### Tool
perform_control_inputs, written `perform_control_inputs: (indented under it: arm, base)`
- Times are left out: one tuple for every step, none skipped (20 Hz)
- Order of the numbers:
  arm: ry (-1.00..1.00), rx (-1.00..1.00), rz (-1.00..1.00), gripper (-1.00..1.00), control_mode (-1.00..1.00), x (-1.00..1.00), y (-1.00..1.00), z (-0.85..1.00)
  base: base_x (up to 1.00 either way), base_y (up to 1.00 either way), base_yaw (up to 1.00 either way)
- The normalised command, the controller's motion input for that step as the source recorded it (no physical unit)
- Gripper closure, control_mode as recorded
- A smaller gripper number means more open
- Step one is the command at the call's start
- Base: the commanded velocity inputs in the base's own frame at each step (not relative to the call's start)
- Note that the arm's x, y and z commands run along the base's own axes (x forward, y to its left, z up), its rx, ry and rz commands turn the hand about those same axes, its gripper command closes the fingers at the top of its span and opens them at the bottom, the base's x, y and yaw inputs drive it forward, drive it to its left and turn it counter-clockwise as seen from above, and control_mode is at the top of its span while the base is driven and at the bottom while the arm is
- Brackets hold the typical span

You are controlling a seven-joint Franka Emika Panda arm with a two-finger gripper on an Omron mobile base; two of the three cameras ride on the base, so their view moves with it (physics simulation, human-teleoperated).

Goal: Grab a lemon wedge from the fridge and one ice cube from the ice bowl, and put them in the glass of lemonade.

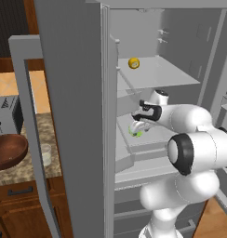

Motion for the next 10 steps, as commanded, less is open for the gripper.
perform_control_inputs:
  arm:
    - [0.00,0.00,0.08,-1.00,-1.00,0.00,0.07,0.00]
    - [0.00,0.00,0.10,-1.00,-1.00,0.00,0.18,0.00]
    - [0.00,0.00,0.12,-1.00,-1.00,0.01,0.19,-0.05]
    - [0.00,0.00,0.13,-1.00,-1.00,0.10,0.16,-0.13]
    - [0.00,0.00,0.13,-1.00,-1.00,0.21,0.08,-0.13]
    - [0.00,0.00,0.11,-1.00,-1.00,0.27,0.04,-0.11]
    - [0.00,0.00,0.10,-1.00,-1.00,0.31,0.03,-0.07]
    - [-0.01,0.00,0.09,-1.00,-1.00,0.29,0.00,-0.08]
    - [0.00,0.00,0.09,-1.00,-1.00,0.20,0.00,-0.10]
    - [-0.03,0.00,0.08,-1.00,-1.00,0.19,0.00,-0.09]
  base:
    - [0.00,0.00,0.00]
    - [0.00,0.00,0.00]
    - [0.00,0.00,0.00]
    - [0.00,0.00,0.00]
    - [0.00,0.00,0.00]
    - [0.00,0.00,0.00]
    - [0.00,0.00,0.00]
    - [0.00,0.00,0.00]
    - [0.00,0.00,0.00]
    - [0.00,0.00,0.00]
